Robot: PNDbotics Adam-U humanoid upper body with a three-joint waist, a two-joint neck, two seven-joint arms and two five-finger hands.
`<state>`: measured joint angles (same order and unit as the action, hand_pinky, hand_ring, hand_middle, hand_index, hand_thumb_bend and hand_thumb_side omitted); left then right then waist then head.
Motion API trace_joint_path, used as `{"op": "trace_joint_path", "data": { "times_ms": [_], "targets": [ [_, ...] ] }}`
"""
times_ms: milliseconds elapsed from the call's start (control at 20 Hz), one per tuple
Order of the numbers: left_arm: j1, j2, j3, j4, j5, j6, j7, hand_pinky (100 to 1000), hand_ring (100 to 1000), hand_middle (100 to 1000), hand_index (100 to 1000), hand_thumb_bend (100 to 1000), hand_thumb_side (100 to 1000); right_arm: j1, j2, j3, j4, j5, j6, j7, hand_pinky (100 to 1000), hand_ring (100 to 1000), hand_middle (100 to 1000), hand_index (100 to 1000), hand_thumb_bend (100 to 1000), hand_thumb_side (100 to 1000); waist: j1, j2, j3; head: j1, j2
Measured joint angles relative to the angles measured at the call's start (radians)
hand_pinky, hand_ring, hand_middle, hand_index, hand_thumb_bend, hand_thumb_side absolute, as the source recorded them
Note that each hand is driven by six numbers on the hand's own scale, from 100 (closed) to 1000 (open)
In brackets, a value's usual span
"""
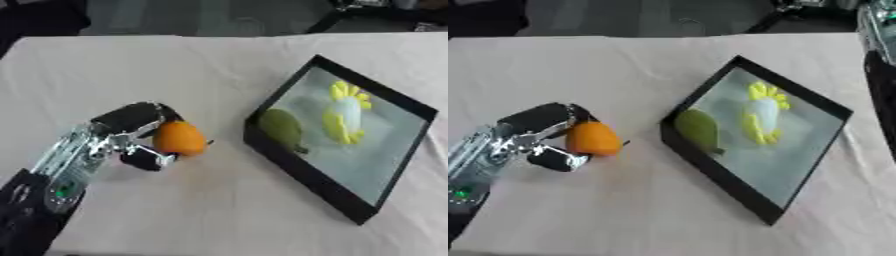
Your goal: Pick up objects on the table and place them in the box.
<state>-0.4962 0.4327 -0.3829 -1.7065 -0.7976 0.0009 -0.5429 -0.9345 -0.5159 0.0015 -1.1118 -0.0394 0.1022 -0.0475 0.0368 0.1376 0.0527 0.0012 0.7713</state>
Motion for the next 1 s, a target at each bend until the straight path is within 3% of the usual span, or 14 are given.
{"op": "trace_joint_path", "data": {
  "times_ms": [400,1000],
  "targets": [
    [-0.099,0.007,0.017,-0.109,0.070,0.008,0.015,583,520,464,497,100,100,0.001,-0.004,-0.001,0.001,-0.002,-0.001,0.000,967,856,769,816,100,591,-0.001,0.000,-0.002,-0.008,0.000],
    [-0.306,-0.085,0.016,-0.181,0.132,0.027,-0.018,577,487,427,451,100,100,-0.044,-0.007,-0.007,-0.030,-0.036,-0.010,-0.003,965,856,769,816,100,570,-0.006,0.000,-0.036,-0.003,0.000]
  ]
}}
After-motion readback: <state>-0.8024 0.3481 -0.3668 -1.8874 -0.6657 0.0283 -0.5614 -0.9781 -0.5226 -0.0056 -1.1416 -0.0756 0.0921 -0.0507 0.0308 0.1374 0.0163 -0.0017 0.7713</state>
